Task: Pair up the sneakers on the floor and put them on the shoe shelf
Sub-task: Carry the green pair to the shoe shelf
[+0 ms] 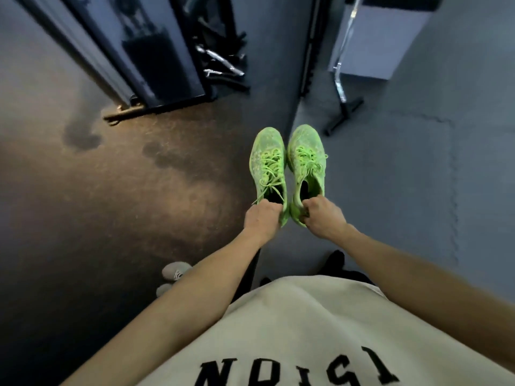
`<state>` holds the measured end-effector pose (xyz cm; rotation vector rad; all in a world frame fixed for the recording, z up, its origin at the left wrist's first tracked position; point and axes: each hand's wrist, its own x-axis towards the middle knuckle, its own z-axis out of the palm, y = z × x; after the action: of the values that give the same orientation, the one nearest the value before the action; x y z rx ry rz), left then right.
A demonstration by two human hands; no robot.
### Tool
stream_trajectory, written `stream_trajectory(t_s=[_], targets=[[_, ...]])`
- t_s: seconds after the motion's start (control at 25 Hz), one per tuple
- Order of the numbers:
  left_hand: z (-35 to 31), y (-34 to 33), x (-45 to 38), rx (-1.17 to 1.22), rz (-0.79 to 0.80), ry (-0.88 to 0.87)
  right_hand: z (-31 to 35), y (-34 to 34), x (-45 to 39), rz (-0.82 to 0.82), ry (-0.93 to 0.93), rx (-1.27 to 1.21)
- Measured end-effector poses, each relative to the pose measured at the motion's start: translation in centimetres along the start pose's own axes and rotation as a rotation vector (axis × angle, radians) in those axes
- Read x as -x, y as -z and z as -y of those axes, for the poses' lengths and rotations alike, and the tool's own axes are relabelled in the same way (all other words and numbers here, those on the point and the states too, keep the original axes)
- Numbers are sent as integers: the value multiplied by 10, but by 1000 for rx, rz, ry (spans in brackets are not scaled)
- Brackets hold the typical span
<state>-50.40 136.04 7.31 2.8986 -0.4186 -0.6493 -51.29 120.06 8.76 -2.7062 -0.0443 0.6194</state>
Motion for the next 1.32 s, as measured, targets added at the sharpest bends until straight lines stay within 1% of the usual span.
stream_trajectory(t_s=[0.2,0.32,0.44,0.6,0.72,0.88,1.0,1.16,1.32], targets=[[-90,6,-46,-98,83,-200,-84,25,30,-97,-219,-127],[-167,2,-77,-152,98,-312,-157,41,47,-154,-318,-179],[-253,-6,-103,-179,111,-361,-234,62,67,-197,-390,-202],[-356,-14,-132,-215,120,-424,-325,93,92,-209,-448,-229],[-422,-13,-154,-212,122,-478,-386,117,101,-235,-491,-252],[-487,-10,-202,-254,109,-543,-446,147,92,-294,-543,-280],[-537,-10,-249,-272,121,-572,-502,171,72,-299,-586,-303],[-603,-3,-327,-248,122,-621,-580,215,31,-322,-640,-311],[-667,27,-410,-264,133,-676,-650,273,-18,-308,-691,-342]])
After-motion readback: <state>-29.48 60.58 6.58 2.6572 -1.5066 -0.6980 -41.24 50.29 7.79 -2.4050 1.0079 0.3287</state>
